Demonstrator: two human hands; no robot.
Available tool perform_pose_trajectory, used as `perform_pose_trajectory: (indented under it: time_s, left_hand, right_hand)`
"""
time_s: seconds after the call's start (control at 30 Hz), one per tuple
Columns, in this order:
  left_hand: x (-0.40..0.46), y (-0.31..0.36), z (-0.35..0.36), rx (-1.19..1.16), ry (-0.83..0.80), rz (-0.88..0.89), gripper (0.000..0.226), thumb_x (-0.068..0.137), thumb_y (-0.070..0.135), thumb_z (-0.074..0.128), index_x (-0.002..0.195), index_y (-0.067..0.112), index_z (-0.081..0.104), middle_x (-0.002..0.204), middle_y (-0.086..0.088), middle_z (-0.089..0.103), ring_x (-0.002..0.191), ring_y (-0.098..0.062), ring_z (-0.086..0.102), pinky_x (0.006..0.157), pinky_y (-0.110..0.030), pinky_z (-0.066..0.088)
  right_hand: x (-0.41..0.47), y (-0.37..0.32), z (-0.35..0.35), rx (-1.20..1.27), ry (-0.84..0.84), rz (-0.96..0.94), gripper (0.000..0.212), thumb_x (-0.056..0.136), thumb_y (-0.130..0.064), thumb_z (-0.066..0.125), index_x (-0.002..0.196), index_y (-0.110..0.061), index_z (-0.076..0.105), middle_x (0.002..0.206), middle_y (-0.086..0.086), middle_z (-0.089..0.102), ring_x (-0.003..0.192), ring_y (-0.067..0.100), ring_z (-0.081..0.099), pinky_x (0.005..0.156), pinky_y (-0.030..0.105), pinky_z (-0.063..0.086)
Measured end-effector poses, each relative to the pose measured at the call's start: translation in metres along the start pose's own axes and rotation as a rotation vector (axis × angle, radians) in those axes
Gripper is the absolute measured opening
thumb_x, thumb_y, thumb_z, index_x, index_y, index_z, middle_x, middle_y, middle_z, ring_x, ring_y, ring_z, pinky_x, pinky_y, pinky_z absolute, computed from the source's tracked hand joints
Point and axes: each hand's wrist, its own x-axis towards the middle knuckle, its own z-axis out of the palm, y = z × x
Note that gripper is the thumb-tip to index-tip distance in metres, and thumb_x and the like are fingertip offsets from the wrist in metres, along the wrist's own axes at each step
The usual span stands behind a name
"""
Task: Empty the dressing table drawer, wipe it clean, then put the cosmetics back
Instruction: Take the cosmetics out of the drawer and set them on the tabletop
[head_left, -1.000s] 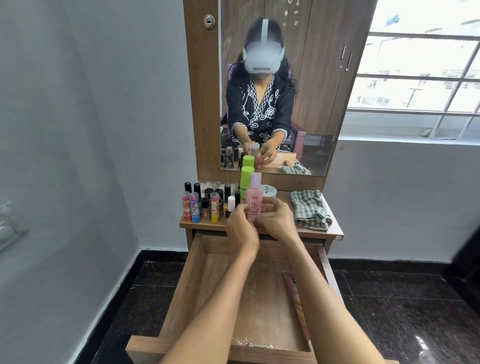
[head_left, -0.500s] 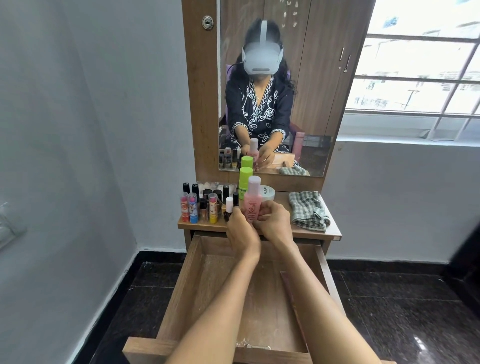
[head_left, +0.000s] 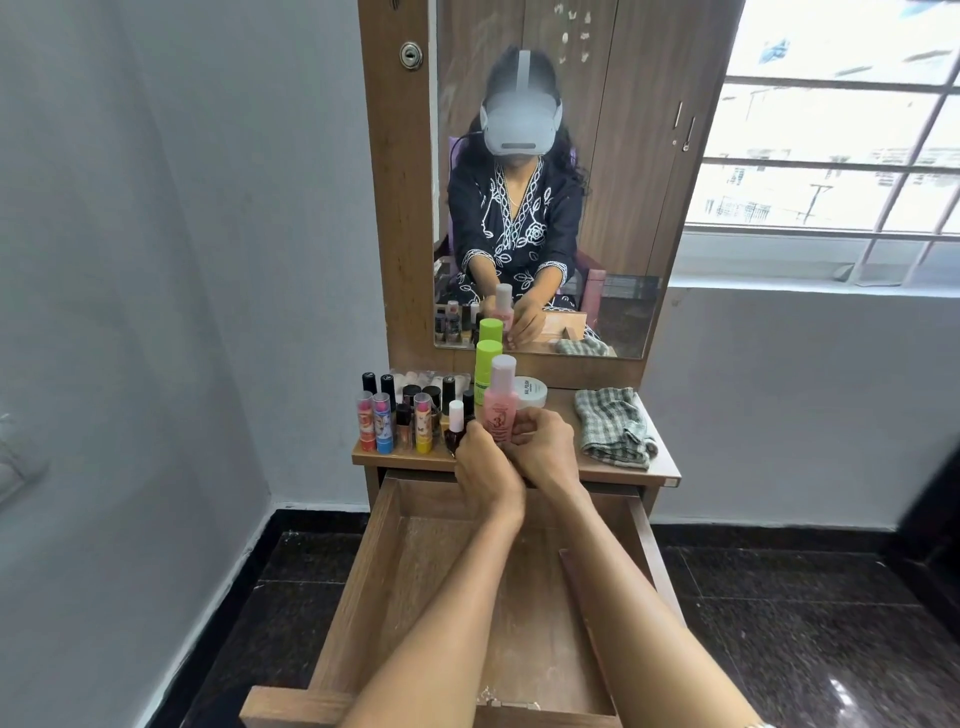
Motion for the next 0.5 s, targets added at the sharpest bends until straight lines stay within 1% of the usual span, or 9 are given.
perform_pose_trajectory:
  time_s: [0.07,0.13,0.2,0.3,0.37,0.4,0.47,0.5]
  left_hand:
    - [0.0,0.002,-0.001,-0.074,0.004,-0.032,0.04,0.092,0.024,0.027,0.082,0.008,0.062,0.092,-0.016,0.064,0.086,-0.031,0.055,0.069,-0.039,0.036]
    - [0.0,0.003,-0.001,-0.073,0.011,-0.031,0.04,0.092,0.024,0.027,0.083,0.008,0.062,0.093,-0.015,0.063,0.087,-0.03,0.054,0.07,-0.039,0.036]
    - [-0.001,0.003,-0.002,-0.089,0.007,-0.024,0.041,0.093,0.024,0.027,0.084,0.009,0.063,0.092,-0.013,0.063,0.086,-0.029,0.053,0.069,-0.037,0.034]
    - [-0.002,0.004,-0.002,-0.079,0.006,-0.024,0.04,0.094,0.023,0.027,0.083,0.007,0.062,0.089,-0.012,0.061,0.083,-0.027,0.051,0.066,-0.035,0.03]
    - [-0.001,0.003,-0.002,-0.015,-0.007,0.005,0.034,0.094,0.018,0.028,0.08,0.008,0.057,0.092,-0.015,0.062,0.08,-0.026,0.049,0.065,-0.033,0.028]
    - [-0.002,0.002,-0.003,0.032,-0.007,0.033,0.03,0.094,0.015,0.029,0.081,0.01,0.056,0.095,-0.015,0.062,0.083,-0.027,0.051,0.065,-0.033,0.028]
    - [-0.003,-0.002,-0.006,0.224,0.02,0.167,0.019,0.091,0.007,0.037,0.086,0.011,0.054,0.099,-0.014,0.063,0.092,-0.031,0.056,0.066,-0.032,0.032]
    - [-0.004,-0.004,-0.007,0.326,0.04,0.257,0.016,0.089,0.003,0.042,0.094,0.009,0.056,0.101,-0.014,0.063,0.095,-0.03,0.058,0.068,-0.033,0.037]
  right_hand:
    - [0.001,-0.001,0.001,-0.008,-0.005,-0.002,0.024,0.073,-0.004,0.074,0.095,-0.009,0.069,0.078,-0.002,0.067,0.063,0.003,0.059,0.065,0.015,0.05]
    - [0.002,-0.001,0.001,-0.008,-0.009,-0.003,0.024,0.073,-0.005,0.074,0.096,-0.009,0.069,0.081,0.0,0.069,0.068,0.006,0.06,0.071,0.021,0.053]
    - [0.001,-0.001,0.001,-0.004,-0.015,-0.008,0.024,0.073,-0.006,0.074,0.097,-0.008,0.07,0.084,0.003,0.071,0.072,0.008,0.062,0.075,0.024,0.054]
    - [0.001,0.0,0.0,-0.017,-0.025,-0.013,0.025,0.075,-0.006,0.073,0.099,-0.007,0.07,0.088,0.005,0.072,0.072,0.007,0.061,0.069,0.018,0.05]
    - [0.0,0.0,-0.001,-0.031,-0.013,-0.008,0.026,0.076,-0.01,0.073,0.102,-0.007,0.068,0.091,0.005,0.07,0.072,0.008,0.06,0.068,0.018,0.048]
    - [-0.002,-0.001,-0.004,-0.04,-0.002,-0.007,0.028,0.077,-0.012,0.073,0.103,-0.007,0.067,0.094,0.004,0.069,0.072,0.009,0.059,0.069,0.019,0.048]
    - [-0.007,-0.002,-0.009,-0.041,0.011,-0.006,0.035,0.076,-0.013,0.076,0.108,-0.008,0.064,0.099,0.003,0.065,0.078,0.01,0.059,0.071,0.022,0.048]
    - [-0.01,-0.002,-0.013,-0.024,0.019,-0.005,0.039,0.075,-0.012,0.077,0.111,-0.008,0.063,0.1,0.002,0.063,0.081,0.012,0.059,0.072,0.023,0.048]
